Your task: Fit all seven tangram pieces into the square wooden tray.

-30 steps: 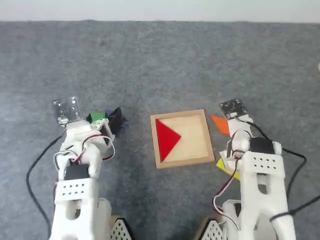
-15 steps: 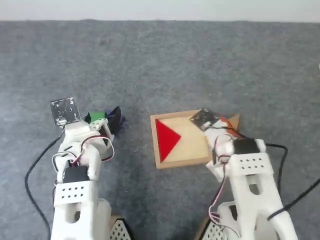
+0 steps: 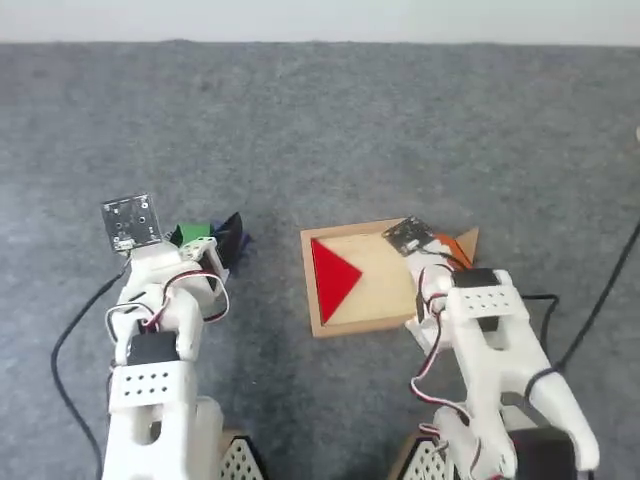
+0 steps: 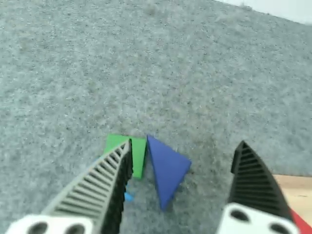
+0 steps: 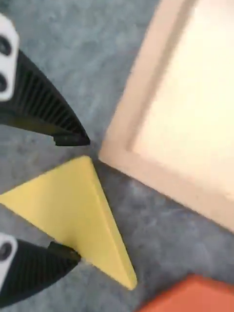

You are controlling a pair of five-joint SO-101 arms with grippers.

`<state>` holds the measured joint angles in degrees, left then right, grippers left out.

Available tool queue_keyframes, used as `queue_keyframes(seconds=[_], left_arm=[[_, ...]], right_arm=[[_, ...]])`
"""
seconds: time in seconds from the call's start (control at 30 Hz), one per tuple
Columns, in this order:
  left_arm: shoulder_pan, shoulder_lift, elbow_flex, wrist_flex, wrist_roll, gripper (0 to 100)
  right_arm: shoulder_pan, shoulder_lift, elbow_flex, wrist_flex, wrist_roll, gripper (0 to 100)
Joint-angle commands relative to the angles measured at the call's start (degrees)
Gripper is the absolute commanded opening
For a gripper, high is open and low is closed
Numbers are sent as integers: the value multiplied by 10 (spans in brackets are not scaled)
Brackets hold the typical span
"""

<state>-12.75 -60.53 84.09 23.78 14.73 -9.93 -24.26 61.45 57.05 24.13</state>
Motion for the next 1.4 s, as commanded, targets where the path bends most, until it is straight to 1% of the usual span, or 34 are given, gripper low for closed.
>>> queue_keyframes(seconds=[0.0, 0.17, 0.3, 0.57, 0.63, 0.73, 0.8, 0.93, 1.13, 1.27, 1.37], left_arm=[[-4, -15, -3, 1, 5, 313], [-3, -15, -3, 1, 5, 313], [-3, -15, -3, 1, 5, 313], [-4, -15, -3, 1, 5, 313], [-4, -15, -3, 1, 5, 313], [-4, -15, -3, 1, 5, 313], [-4, -15, -3, 1, 5, 313], [-4, -15, -3, 1, 5, 313], [-4, -15, -3, 1, 5, 313], [-4, -15, -3, 1, 5, 313], [-4, -15, -3, 1, 5, 313]], right_arm=[[7, 7, -7, -24, -47, 322], [15, 9, -6, -27, -67, 322], [36, 9, -5, -26, -65, 319], [36, 10, -4, -28, -63, 314], [37, 13, -4, -25, -63, 268], [39, 35, -13, -23, -63, 147], [39, 53, -29, -14, -63, 99], [40, 76, -42, -12, -64, 91], [53, 60, -73, -10, -63, 90], [73, 35, -123, 41, -60, 90], [84, 17, -162, 81, -40, 90]])
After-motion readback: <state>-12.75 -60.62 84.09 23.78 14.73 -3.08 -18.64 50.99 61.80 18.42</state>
